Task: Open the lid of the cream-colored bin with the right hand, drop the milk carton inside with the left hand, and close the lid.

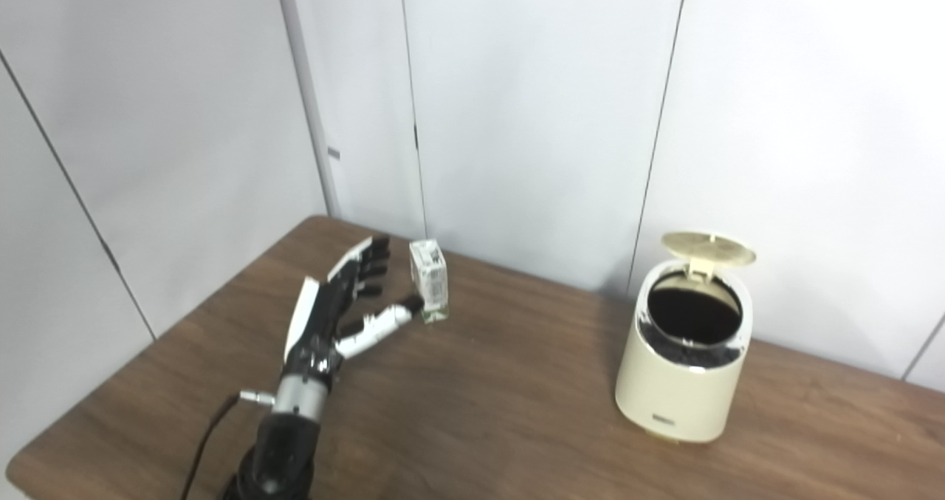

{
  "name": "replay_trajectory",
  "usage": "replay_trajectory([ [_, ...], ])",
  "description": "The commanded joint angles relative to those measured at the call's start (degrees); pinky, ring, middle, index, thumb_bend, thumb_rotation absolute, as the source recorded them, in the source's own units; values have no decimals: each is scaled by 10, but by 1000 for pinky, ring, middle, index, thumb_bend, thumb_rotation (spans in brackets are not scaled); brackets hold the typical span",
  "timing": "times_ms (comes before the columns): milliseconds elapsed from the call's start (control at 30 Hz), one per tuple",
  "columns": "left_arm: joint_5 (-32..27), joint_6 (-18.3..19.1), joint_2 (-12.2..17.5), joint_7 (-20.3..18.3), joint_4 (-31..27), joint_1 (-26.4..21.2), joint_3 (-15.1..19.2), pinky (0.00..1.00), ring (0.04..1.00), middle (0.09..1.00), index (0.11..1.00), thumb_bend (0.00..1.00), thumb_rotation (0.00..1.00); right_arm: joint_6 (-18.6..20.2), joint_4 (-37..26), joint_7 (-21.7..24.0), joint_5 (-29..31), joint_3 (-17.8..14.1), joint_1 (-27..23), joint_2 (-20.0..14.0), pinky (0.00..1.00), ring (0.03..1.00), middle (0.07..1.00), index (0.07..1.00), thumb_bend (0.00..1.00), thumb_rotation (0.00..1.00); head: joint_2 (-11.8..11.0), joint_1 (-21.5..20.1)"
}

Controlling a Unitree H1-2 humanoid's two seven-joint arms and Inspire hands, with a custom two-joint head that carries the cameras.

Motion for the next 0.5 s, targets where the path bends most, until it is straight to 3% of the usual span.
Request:
replay_trajectory([
  [0, 0, -22, 16, 9, -1, -25, 4, 800, 860, 881, 910, 947, 492, -12, 7, 5, -4, -2, -1, -9, 572, 677, 698, 672, 249, 300, -2, 1],
  [467, 14, 17, 38, -1, 5, -41, -7, 823, 909, 933, 955, 938, 488, -13, 15, 9, -9, -4, -2, -5, 574, 678, 698, 675, 257, 302, -8, -5],
])
